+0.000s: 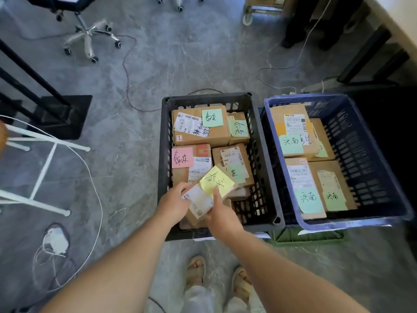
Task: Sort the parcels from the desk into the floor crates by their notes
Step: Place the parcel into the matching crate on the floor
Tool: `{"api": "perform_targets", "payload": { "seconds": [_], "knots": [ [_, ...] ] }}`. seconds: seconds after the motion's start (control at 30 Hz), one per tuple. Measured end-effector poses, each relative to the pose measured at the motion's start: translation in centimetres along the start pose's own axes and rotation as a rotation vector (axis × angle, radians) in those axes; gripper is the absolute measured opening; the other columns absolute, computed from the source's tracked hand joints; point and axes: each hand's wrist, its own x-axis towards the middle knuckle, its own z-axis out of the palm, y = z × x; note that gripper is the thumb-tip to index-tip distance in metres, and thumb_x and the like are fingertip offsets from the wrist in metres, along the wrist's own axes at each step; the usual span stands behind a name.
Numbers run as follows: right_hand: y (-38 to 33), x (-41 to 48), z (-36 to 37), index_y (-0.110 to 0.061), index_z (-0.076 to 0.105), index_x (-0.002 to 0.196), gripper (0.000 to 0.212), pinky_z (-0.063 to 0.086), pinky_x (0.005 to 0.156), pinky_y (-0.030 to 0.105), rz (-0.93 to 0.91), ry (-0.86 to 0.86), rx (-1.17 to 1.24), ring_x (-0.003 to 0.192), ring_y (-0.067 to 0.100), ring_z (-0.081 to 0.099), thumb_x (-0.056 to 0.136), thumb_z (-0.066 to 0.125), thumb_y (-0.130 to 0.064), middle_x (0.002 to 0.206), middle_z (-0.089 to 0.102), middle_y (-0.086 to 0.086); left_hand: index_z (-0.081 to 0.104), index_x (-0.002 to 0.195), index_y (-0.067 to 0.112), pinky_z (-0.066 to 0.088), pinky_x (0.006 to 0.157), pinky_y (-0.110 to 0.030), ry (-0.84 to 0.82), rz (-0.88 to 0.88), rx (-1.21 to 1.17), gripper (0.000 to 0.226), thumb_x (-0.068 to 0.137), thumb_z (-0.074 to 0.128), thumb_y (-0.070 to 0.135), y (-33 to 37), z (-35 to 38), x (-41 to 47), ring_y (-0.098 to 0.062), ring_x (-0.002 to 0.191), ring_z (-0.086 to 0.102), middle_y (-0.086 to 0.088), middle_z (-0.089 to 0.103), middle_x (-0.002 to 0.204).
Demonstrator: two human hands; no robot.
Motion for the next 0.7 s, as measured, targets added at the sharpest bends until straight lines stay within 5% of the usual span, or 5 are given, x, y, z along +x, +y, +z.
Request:
{"api": "perform_targets", "payload": {
  "seconds": [0.17,0.27,0.4,0.53,0.7],
  "knots": [
    [0.6,2.6,-0.8,-0.029,0.006,0.154,0.065,0.041,0.06,0.033,0.043,0.161,-0.143,0.079,0.023,0.052,0.099,0.038,-0.013,0.096,0.059,0.005,0.047,0.14,0.019,0.048,0.072,-0.026,0.123,0.064,0.076,0.049,0.093,0.053,0.005,0.1,0.2,2.3,-0.016,0.101,0.054,-0.004,0.053,0.13],
    [0.9,4.0,-2.9,-0.025,0.041,0.137,0.04,0.044,0.073,0.034,0.059,0.422,-0.18,0.099,0.024,0.047,0.097,0.043,-0.018,0.108,0.048,0.005,0.042,0.142,0.019,0.049,0.091,-0.035,0.141,0.098,0.098,0.053,0.093,0.056,0.008,0.5,0.7,2.9,-0.022,0.116,0.051,-0.006,0.043,0.136],
    [0.9,5.7,-4.2,-0.031,0.02,0.151,0.071,0.039,0.104,0.038,0.067,0.347,-0.103,0.132,0.03,0.034,0.092,0.057,-0.019,0.147,0.029,0.013,0.04,0.137,0.019,0.052,0.079,-0.036,0.156,0.009,0.159,0.046,0.094,0.057,0.018,0.3,0.4,3.3,-0.022,0.099,0.056,-0.008,0.044,0.126],
    [1.3,5.6,-4.3,-0.039,0.019,0.15,0.073,0.049,0.085,0.034,0.011,0.206,-0.054,0.11,0.026,0.048,0.093,0.056,-0.014,0.132,0.04,0.011,0.043,0.134,0.016,0.053,0.075,-0.035,0.14,-0.04,0.149,0.043,0.093,0.056,0.014,-0.4,0.1,2.6,-0.025,0.098,0.059,-0.01,0.049,0.12],
    [2.6,2.3,-2.2,-0.039,0.022,0.15,0.068,0.051,0.084,0.032,0.025,0.17,-0.063,0.106,0.022,0.052,0.095,0.057,-0.021,0.135,0.043,0.011,0.043,0.133,0.016,0.051,0.074,-0.036,0.134,-0.057,0.166,0.043,0.092,0.054,0.01,-1.6,0.7,0.1,-0.025,0.101,0.06,-0.008,0.057,0.121]
  ]
}}
